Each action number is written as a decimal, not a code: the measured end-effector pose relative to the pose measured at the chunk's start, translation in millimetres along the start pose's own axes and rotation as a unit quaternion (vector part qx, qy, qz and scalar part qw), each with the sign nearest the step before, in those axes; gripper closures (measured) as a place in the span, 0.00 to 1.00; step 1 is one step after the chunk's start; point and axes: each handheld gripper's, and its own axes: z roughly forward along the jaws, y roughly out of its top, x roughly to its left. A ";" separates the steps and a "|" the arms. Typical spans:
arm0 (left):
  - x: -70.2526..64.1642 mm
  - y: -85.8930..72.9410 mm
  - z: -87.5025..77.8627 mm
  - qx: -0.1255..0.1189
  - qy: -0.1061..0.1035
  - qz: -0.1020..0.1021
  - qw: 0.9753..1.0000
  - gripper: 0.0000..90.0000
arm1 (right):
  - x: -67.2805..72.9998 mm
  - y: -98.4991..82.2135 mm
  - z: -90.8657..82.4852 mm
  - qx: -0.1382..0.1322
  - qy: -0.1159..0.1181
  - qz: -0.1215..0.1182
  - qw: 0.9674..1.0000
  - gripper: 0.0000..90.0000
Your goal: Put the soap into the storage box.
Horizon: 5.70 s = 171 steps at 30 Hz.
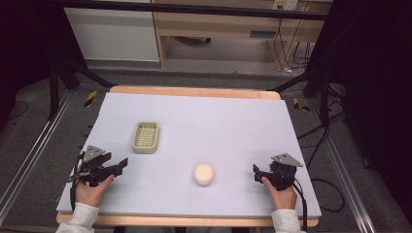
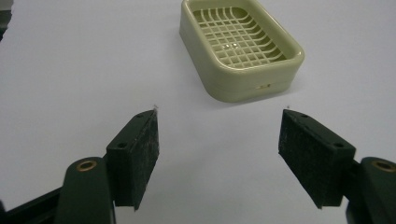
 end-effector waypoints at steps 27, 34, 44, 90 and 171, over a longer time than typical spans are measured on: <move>-36.8 11.6 0.5 0.001 -0.031 0.029 0.999 0.30 | -0.8 4.3 -4.2 -0.008 0.000 0.008 1.000 0.06; -47.8 13.3 2.2 0.002 -0.043 0.035 0.998 0.29 | 0.4 4.5 -3.4 -0.003 0.002 0.005 1.000 0.06; -65.2 18.9 4.8 0.001 -0.055 0.045 0.997 0.28 | -0.1 4.9 -4.0 -0.006 0.002 0.006 1.000 0.06; -139.6 42.9 21.7 0.002 -0.123 0.104 0.987 0.26 | 1.1 5.7 -6.4 -0.012 0.011 0.006 1.000 0.06; -223.9 43.5 78.9 0.080 -0.181 0.182 0.963 0.16 | 0.6 6.5 -6.0 -0.013 0.017 0.013 1.000 0.06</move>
